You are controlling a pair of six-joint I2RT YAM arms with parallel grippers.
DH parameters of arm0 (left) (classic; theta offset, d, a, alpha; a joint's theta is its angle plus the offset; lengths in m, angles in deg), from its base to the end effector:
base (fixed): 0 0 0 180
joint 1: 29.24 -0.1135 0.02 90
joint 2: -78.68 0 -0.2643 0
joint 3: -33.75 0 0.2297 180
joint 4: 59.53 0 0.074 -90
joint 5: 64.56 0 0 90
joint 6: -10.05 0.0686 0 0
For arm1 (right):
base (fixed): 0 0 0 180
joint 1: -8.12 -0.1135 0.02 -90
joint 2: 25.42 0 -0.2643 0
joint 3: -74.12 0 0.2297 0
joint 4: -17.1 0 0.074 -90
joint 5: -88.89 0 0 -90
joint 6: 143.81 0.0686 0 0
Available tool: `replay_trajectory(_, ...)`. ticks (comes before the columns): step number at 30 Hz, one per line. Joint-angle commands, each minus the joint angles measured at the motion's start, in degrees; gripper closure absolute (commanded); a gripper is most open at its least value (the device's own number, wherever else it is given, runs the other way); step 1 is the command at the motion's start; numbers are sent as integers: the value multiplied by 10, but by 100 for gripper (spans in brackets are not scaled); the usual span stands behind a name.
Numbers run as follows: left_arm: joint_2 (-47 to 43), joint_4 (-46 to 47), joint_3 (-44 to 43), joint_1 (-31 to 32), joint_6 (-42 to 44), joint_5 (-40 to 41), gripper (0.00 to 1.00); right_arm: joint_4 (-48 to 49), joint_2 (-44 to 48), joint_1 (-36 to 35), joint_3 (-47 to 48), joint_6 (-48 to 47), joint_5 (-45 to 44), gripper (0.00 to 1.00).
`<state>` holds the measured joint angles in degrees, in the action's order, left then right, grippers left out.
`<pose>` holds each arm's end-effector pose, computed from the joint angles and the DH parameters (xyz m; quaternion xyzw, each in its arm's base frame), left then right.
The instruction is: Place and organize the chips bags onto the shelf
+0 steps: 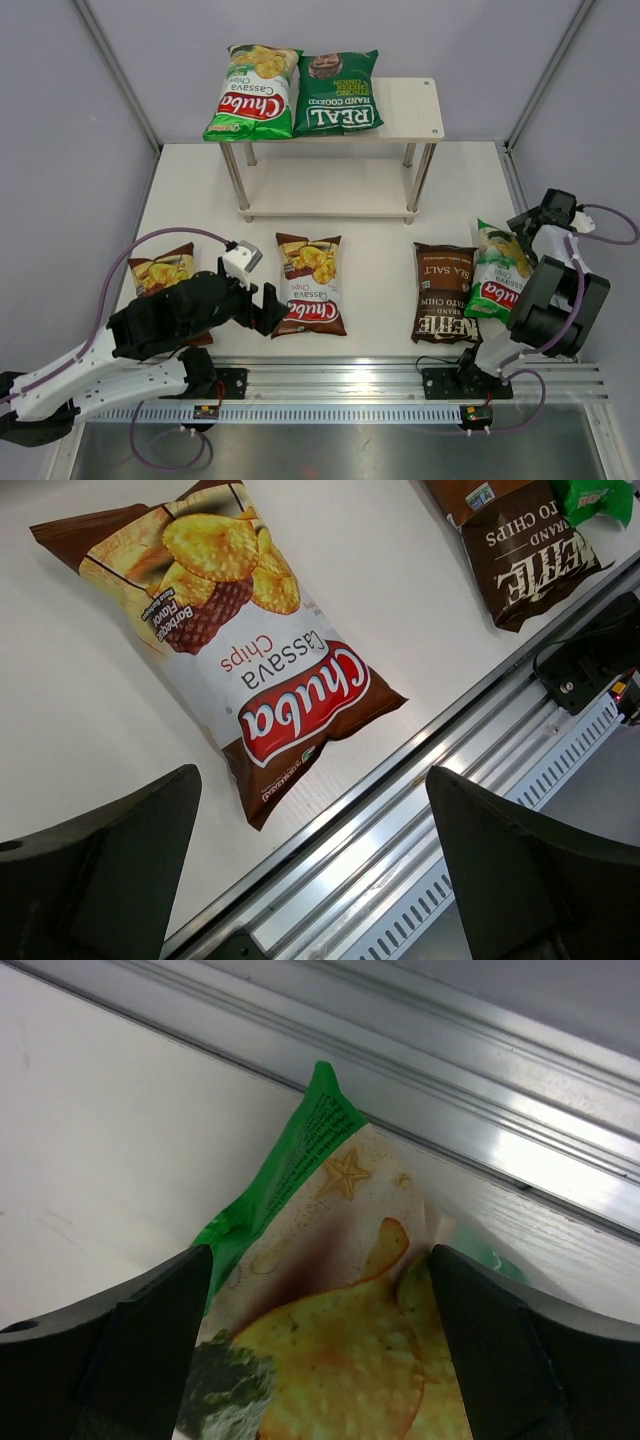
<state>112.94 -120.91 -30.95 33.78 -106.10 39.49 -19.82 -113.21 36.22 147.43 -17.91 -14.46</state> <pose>0.0693 -0.0995 0.3064 0.2159 0.8383 -0.2676 0.4231 0.2748 -0.1647 0.2102 0.5293 0.7746 -0.0871 0.3350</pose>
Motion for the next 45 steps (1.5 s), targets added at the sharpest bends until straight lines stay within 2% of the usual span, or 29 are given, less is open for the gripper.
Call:
replay_trajectory(1, -14, 18, 7, 2, 17, -7, 1, 76, -27, 2, -31, 13, 17, 3)
replay_trajectory(6, -19, 19, 9, 1, 16, -2, 1, 146, 14, 1, -108, 38, 48, 11)
replay_trajectory(9, -15, 19, 7, 1, 15, 3, 1, 169, 51, 1, -144, 61, 63, 24)
replay_trajectory(10, -14, 16, 7, 2, 12, 8, 1, 171, 66, 0, -152, 68, 69, 36)
replay_trajectory(13, -10, 13, 5, 1, 8, 18, 1, 173, 90, 1, -176, 79, 74, 49)
replay_trajectory(14, -10, 13, 4, 1, 8, 20, 1, 176, 96, 1, -186, 79, 76, 58)
replay_trajectory(17, -8, 16, 3, 1, 4, 33, 1, 170, 116, 1, -200, 83, 84, 71)
replay_trajectory(21, -1, 27, 6, 1, -8, 37, 1, 151, 154, 1, -199, 83, 97, 80)
replay_trajectory(23, 5, 35, 10, 2, -20, 35, 1, 128, 177, 0, -185, 77, 106, 90)
replay_trajectory(24, 6, 44, 11, 2, -23, 35, 1, 122, 197, 1, -182, 73, 111, 100)
replay_trajectory(29, 10, 99, 29, 2, -36, 24, 1, 74, 245, 1, -143, 58, 131, 100)
replay_trajectory(40, 21, 373, 124, 2, -19, -2, 1, -5, 332, 1, -58, 52, 242, 100)
replay_trajectory(45, 75, 482, 134, 3, 21, -21, 1, -6, 353, 1, -53, 96, 317, 100)
